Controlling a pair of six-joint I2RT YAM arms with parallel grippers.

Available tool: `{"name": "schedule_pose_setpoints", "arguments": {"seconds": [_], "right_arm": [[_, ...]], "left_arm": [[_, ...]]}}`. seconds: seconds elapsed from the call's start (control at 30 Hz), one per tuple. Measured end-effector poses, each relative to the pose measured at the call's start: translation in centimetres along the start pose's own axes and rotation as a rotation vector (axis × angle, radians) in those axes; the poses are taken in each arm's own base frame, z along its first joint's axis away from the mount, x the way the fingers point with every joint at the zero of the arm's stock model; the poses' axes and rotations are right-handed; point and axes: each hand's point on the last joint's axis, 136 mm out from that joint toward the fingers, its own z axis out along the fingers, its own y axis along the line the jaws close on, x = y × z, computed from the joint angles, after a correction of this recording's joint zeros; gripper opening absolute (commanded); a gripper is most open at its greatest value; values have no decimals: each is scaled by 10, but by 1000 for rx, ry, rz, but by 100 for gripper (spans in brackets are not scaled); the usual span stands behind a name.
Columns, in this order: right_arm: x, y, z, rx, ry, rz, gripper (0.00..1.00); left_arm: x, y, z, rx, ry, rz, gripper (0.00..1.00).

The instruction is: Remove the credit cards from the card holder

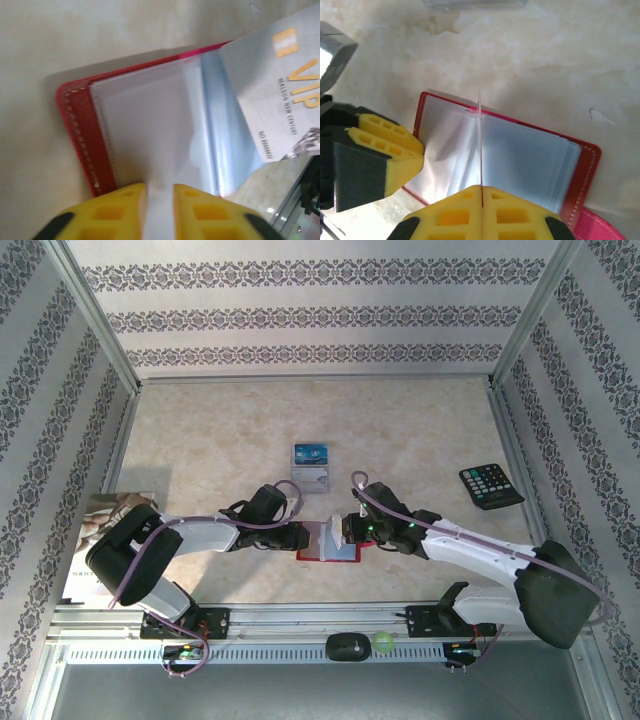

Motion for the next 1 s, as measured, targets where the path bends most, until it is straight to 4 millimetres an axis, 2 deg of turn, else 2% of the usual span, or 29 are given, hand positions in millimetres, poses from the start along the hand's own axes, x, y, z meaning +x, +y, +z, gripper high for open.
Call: {"name": "schedule_pose_setpoints", "arguments": {"seconds": [0.13,0.37,0.47,0.57,0.6,0.63,0.7,1.0], "right_arm": [[-6,9,-9,-32,-1,-62,0],[-5,13,-5,-43,43,-108,0],[-14,20,-10,-47,35,-146,0],[-32,33,-18,-66,-2,-203,0],[-38,37,-21,-71,-16,-221,0],[-46,40,-24,-77,-34,-241,0],[-59,43,-26,-76,-57,-267,0],[-111,48,-24,-92,-81,-420,0]], "left_arm": [[-2,-1,-3,0,-11,-4,38],[-1,-1,-13,-14,-25,-9,50],[-2,-2,-21,-15,-43,-10,56],[-5,-4,-28,-12,-66,-11,61],[-6,-5,-30,-10,-72,-12,66],[-7,-5,-32,-8,-78,-11,77],[-8,-5,-35,-9,-84,-19,85],[-19,-4,-65,-6,-154,-47,100]]}}
